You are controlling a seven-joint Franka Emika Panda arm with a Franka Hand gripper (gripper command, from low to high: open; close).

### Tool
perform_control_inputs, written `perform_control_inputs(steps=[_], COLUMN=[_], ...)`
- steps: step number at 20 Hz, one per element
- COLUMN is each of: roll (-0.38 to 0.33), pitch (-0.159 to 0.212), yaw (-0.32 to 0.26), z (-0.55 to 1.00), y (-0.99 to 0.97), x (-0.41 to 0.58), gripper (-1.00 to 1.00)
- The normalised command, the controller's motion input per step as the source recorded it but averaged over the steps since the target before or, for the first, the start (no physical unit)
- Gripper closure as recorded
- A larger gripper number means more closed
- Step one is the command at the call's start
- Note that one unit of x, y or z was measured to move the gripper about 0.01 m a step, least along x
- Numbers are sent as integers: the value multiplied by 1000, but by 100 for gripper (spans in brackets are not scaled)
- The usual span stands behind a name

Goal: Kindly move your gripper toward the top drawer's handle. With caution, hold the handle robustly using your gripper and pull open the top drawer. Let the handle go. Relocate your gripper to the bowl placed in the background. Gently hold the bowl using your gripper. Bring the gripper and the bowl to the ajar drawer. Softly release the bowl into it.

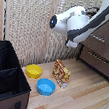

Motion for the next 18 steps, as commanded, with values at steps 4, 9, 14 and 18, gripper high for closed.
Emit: perform_control_inputs(steps=[4,9,14,18], roll=[109,301,253,288], pitch=[20,22,0,0], yaw=[-20,-150,-258,-261], z=[204,174,246,142], y=[673,385,155,137], x=[190,150,26,15], gripper=[-100,-100,-100,-100])
